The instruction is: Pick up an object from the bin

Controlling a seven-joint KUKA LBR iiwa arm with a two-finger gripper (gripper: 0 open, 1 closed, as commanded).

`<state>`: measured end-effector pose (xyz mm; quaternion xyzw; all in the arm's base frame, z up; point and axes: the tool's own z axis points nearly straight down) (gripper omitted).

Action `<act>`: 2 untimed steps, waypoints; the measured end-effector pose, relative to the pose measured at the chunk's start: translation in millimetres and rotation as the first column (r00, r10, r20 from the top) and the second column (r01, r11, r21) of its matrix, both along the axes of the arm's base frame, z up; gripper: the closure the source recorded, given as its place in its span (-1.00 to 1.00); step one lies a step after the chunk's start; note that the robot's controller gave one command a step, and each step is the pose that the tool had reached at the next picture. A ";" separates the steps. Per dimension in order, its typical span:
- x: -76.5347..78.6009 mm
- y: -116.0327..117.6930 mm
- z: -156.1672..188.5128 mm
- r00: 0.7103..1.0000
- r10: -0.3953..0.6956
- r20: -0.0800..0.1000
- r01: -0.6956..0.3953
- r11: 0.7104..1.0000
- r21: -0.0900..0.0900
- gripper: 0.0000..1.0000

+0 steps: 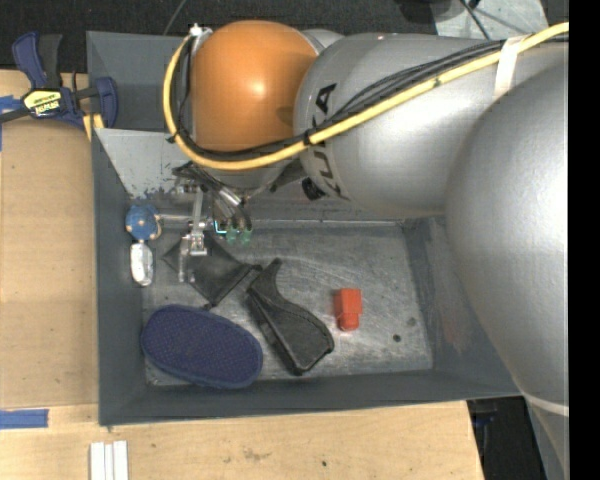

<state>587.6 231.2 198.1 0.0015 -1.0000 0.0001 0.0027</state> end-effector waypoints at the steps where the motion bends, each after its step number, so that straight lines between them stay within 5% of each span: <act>1: 14.2 -45.9 -127.3 1.000 0.025 0.013 -0.025 1.000 0.005 -1.00; 2: 19.4 -44.6 -119.5 0.999 0.025 0.032 -0.025 1.000 0.008 1.00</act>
Offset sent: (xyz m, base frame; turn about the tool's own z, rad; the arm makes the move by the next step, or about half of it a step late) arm 0.0116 -0.0455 -0.1281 -0.0277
